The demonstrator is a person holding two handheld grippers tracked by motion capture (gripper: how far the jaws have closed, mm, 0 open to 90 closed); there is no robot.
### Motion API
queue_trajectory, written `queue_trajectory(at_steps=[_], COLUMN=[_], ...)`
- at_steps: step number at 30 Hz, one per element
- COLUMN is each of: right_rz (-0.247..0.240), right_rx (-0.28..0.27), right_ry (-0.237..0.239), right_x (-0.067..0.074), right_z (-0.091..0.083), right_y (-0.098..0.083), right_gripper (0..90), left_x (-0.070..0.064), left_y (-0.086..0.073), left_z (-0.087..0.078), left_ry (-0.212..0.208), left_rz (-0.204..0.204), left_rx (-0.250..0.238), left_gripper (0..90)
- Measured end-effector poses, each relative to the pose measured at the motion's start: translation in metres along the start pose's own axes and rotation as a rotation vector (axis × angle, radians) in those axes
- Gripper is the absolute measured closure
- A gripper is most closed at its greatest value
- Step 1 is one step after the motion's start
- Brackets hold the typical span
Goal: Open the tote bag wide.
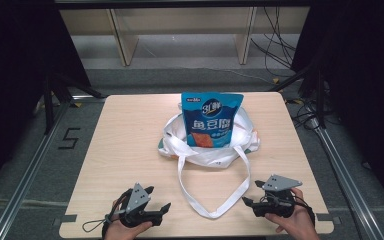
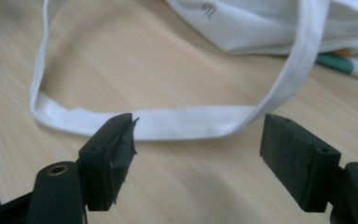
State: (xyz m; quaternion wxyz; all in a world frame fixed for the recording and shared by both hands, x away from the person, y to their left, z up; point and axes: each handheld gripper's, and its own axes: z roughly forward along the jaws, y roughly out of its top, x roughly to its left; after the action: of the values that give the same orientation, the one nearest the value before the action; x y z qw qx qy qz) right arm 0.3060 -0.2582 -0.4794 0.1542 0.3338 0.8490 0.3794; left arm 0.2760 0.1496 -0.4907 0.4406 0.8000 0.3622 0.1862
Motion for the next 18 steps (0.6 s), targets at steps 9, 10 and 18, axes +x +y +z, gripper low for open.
queue_trajectory(at_steps=[9, 10, 18], right_rz=[-0.056, -0.072, -0.081], right_rx=[0.056, 0.053, 0.095], right_ry=[0.009, 0.011, 0.021], right_x=[0.013, 0.013, 0.018], right_z=[0.0, 0.001, 0.003], right_y=[-0.006, -0.007, -0.013], right_gripper=[26.3, 26.2, 26.2], left_x=[-0.013, -0.014, -0.017], left_y=[-0.007, -0.008, -0.01], left_z=[0.001, 0.003, 0.006], left_ry=[-0.028, -0.032, -0.013], left_rz=[0.047, 0.06, 0.091], left_rx=[0.076, 0.087, 0.104], left_gripper=[21.1, 20.8, 20.7])
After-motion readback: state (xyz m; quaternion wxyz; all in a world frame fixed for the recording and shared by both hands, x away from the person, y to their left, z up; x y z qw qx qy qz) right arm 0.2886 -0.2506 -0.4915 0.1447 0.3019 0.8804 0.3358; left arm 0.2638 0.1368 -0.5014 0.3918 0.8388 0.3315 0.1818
